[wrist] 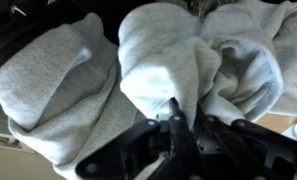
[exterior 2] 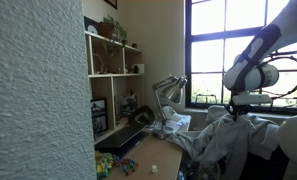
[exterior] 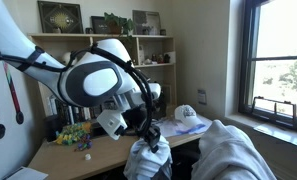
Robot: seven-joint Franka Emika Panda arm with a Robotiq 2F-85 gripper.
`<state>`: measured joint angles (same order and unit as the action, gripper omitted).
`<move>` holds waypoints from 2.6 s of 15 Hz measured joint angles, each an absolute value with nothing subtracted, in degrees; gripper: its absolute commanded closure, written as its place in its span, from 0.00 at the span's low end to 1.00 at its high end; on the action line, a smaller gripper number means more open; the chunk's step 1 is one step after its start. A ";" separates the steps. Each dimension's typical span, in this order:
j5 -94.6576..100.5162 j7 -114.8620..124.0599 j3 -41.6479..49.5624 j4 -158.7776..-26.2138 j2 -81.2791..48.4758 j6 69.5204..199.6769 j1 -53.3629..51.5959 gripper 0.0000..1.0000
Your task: Remove the grey piece of clothing from the table
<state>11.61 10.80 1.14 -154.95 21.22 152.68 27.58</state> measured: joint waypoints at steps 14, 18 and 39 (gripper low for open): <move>24.22 26.24 6.25 -155.24 26.97 141.25 33.63 0.93; 26.55 30.86 5.38 -155.39 29.17 141.25 36.48 0.93; 14.78 25.74 1.14 -156.34 25.11 160.03 23.86 0.61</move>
